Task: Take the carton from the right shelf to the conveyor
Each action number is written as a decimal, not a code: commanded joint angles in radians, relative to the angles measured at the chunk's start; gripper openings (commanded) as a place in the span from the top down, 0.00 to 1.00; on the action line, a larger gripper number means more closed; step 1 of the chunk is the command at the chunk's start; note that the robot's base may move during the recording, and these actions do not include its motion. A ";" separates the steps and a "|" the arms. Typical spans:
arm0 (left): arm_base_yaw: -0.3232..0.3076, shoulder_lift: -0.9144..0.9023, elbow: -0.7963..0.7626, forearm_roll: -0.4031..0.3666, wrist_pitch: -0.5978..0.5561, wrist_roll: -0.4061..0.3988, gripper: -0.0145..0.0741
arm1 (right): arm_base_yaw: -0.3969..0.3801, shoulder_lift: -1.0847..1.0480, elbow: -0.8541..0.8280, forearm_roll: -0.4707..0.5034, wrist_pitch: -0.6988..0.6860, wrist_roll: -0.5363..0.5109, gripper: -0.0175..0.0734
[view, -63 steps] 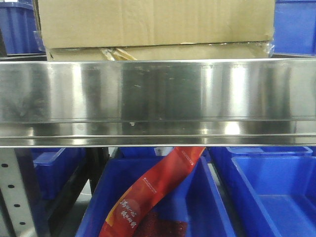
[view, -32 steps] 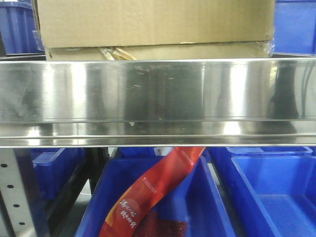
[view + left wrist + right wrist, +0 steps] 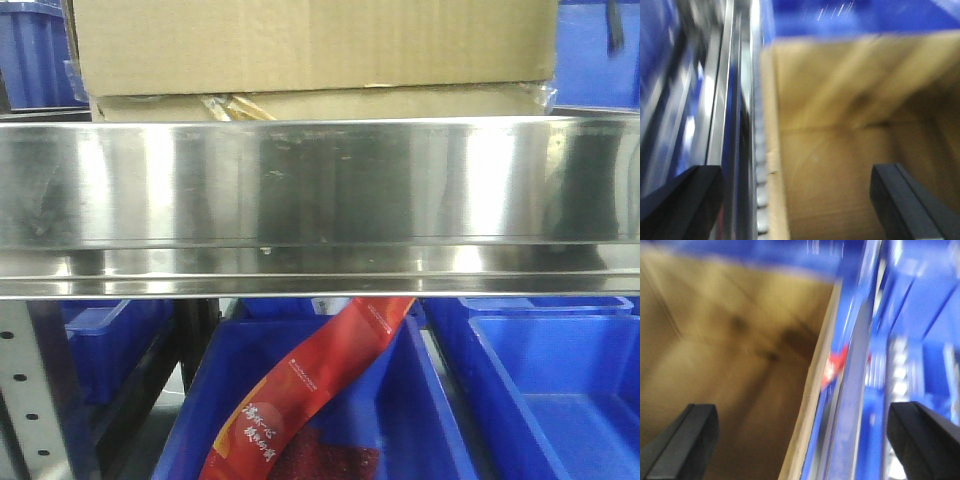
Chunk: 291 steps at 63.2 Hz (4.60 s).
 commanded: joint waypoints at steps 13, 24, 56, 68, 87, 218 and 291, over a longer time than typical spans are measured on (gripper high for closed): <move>0.015 0.084 -0.009 -0.019 -0.008 -0.006 0.27 | 0.003 0.096 -0.011 -0.015 -0.058 0.000 0.18; 0.015 0.107 -0.009 -0.021 -0.008 -0.006 0.27 | 0.003 0.123 -0.011 -0.015 -0.060 0.000 0.19; 0.034 0.130 -0.009 -0.021 -0.008 -0.006 0.85 | 0.003 0.163 -0.008 -0.015 -0.011 0.000 0.88; 0.034 0.124 -0.018 -0.021 -0.008 -0.006 0.86 | 0.003 0.137 -0.010 -0.015 -0.011 0.002 0.88; 0.021 -0.018 -0.045 -0.034 -0.008 -0.006 0.86 | 0.003 -0.018 -0.010 -0.015 -0.011 0.007 0.88; -0.169 -0.561 0.605 0.006 -0.008 0.012 0.86 | 0.102 -0.590 0.578 -0.004 -0.014 0.009 0.88; -0.169 -0.557 0.605 0.006 -0.017 0.012 0.86 | 0.102 -0.590 0.578 -0.004 -0.014 0.009 0.88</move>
